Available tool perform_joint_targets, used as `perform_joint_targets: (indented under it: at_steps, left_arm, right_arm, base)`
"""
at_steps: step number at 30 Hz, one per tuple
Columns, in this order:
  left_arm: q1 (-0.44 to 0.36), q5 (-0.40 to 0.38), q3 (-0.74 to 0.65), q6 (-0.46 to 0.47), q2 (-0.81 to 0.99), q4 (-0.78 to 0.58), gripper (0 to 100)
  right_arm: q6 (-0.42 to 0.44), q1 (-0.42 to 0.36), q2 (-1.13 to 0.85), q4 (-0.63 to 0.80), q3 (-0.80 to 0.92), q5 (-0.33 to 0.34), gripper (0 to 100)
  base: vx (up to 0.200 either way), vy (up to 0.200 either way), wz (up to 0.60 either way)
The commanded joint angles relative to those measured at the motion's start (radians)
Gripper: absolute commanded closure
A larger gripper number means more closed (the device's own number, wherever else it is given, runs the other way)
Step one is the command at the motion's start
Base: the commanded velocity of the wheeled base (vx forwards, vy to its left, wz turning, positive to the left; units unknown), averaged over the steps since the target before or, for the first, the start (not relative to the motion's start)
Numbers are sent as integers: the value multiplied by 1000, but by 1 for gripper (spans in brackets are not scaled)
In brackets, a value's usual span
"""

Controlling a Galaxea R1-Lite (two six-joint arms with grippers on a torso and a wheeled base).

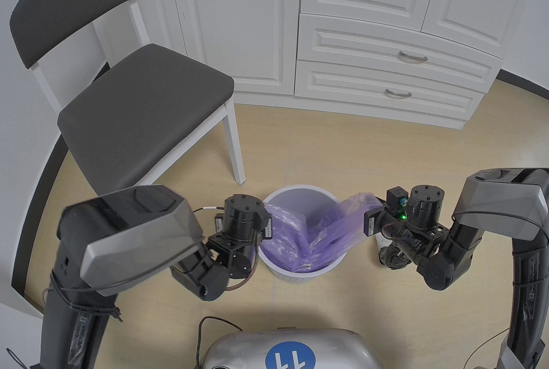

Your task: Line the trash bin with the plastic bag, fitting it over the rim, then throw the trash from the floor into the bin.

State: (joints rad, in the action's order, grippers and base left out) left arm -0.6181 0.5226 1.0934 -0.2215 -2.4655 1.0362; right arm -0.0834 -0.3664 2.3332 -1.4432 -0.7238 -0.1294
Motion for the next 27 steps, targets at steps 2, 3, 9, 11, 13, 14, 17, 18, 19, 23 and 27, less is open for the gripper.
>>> perform_joint_targets:
  at_steps: [2, 3, 9, 11, 13, 14, 17, 18, 19, 23, 27]
  left_arm:
    - [92, -42, -193, 137, 128, 39, 100]
    - [100, -58, -205, 149, 123, 58, 100]
    - [152, -111, -225, 202, 53, 134, 100]
    - [166, -122, -214, 205, 20, 134, 100]
    - [179, -133, -196, 205, -4, 134, 100]
    - [181, -134, -194, 205, -7, 134, 100]
    - [198, -142, -182, 206, -24, 134, 100]
    - [207, -144, -176, 211, -30, 131, 100]
    - [210, -144, -176, 212, -32, 131, 100]
    - [221, -144, -176, 225, -30, 131, 100]
    - [224, -144, -175, 225, -30, 131, 100]
  right_arm:
    - [-91, 38, 0, -5, 55, 1, 100]
    - [-91, 43, 2, -5, 55, 1, 100]
    - [-167, 92, 26, -5, 72, 4, 100]
    - [-208, 115, 38, -5, 76, 10, 100]
    - [-226, 135, 52, -6, 76, 30, 100]
    - [-228, 138, 54, -8, 76, 33, 100]
    - [-233, 153, 66, -9, 76, 59, 100]
    - [-233, 159, 74, -6, 75, 63, 100]
    - [-234, 159, 75, -6, 75, 63, 100]
    - [-240, 172, 78, 3, 73, 68, 100]
    - [-253, 181, 84, 3, 72, 71, 100]
  base:
    - [0, 0, 0]
    - [0, 0, 0]
    - [0, 0, 0]
    - [0, 0, 0]
    - [0, 0, 0]
    - [0, 0, 0]
    - [0, 0, 0]
    - [0, 0, 0]
    - [0, 0, 0]
    - [0, 0, 0]
    - [0, 0, 0]
